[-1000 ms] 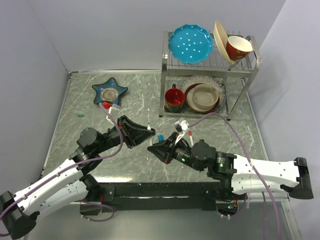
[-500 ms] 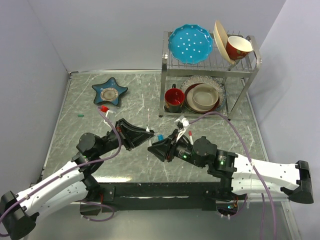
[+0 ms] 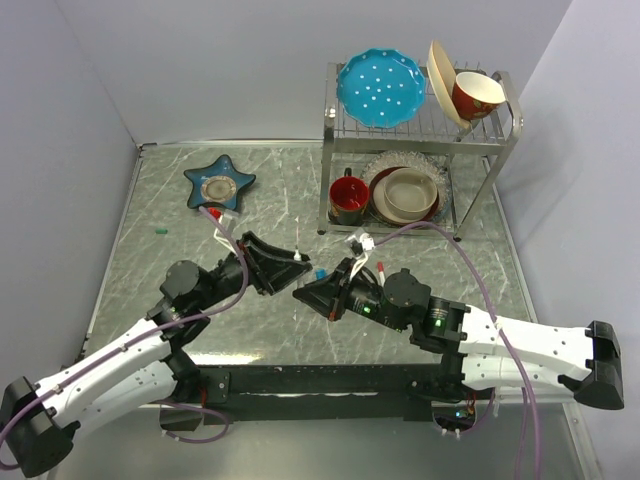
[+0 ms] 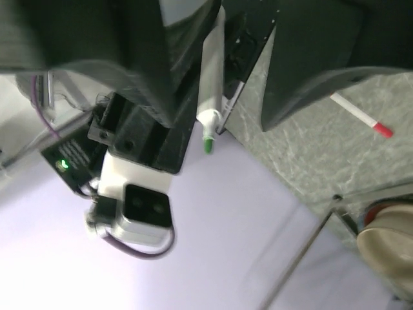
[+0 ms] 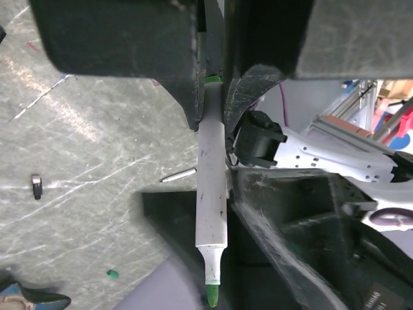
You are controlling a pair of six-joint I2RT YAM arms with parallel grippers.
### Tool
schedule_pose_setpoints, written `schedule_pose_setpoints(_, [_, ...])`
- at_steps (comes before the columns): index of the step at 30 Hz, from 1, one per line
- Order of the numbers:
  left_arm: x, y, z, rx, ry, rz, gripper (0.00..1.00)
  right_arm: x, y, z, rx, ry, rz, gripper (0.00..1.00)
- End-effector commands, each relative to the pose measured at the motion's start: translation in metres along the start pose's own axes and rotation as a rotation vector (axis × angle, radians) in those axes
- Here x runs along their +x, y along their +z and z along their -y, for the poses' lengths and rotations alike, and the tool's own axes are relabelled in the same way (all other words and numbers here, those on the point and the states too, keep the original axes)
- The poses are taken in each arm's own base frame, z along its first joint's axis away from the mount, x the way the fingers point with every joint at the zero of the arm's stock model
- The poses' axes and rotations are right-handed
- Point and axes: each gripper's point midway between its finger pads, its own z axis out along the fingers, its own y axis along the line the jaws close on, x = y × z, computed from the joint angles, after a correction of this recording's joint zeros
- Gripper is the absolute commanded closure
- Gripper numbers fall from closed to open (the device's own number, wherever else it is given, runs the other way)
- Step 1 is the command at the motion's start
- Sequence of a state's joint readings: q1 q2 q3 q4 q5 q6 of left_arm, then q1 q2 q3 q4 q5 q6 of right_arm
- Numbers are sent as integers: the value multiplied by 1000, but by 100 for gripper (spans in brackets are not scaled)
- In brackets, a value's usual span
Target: Insert the pens into the pen caps
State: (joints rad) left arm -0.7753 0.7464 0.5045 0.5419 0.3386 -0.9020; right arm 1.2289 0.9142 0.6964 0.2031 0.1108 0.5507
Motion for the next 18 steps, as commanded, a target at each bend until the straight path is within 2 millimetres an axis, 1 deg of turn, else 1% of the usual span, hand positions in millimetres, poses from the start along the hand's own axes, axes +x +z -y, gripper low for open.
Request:
schedule_pose_setpoints(1, [-24,1,-12,-160,2,66,23,-11,-2,2,-2,41,57,100])
schedule_pose_setpoints(2, [-27,0,-15,-185,22,67,15,-10,-5,8,16,47,62,100])
schedule_pose_setpoints(3, [-44,0,-15,-232,51,119,8,-10,-6,11,30,55,63,100])
schedule_pose_setpoints(4, [-40,-7,-31,-331,38,93,1,-5,-7,16,48,53,48,100])
schedule_pose_setpoints(5, [-44,-10,-35,-384,-2,105,1,-7,-9,20,64,54,53,100])
schedule_pose_setpoints(6, [-68,-14,-42,-480,-3,200,1,-7,-10,26,94,62,58,100])
schedule_pose_setpoints(7, [-69,-21,-50,-542,14,192,1,-4,-12,32,121,56,44,100])
schedule_pose_setpoints(8, [-75,-24,-55,-570,75,190,0,-6,-14,35,135,51,50,100])
schedule_pose_setpoints(9, [-91,-27,-57,-621,100,240,1,-7,-16,37,145,50,57,100])
schedule_pose_setpoints(10, [-93,-34,-67,-688,109,239,1,-8,-20,39,150,51,62,100])
schedule_pose_setpoints(11, [-102,-38,-73,-735,96,276,1,-8,-22,39,150,47,66,100])
schedule_pose_setpoints(12, [-117,-45,-81,-808,94,347,1,-9,-25,39,149,47,70,100])
schedule_pose_setpoints(13, [-122,-50,-89,-853,77,375,1,-11,-30,38,145,47,76,100])
schedule_pose_setpoints(14, [-133,-59,-98,-912,43,437,1,-13,-33,39,147,43,79,100])
schedule_pose_setpoints(15, [-135,-63,-113,-975,27,455,5,-13,-36,38,144,42,83,100])
schedule_pose_setpoints(16, [-142,-70,-124,-1030,-6,498,8,-15,-41,40,150,42,93,100])
schedule_pose_setpoints(17, [-155,-88,-140,-1119,-19,537,10,-17,-44,40,149,47,99,100])
schedule_pose_setpoints(18, [-154,-93,-164,-1203,-36,522,13,-16,-46,41,152,47,101,100])
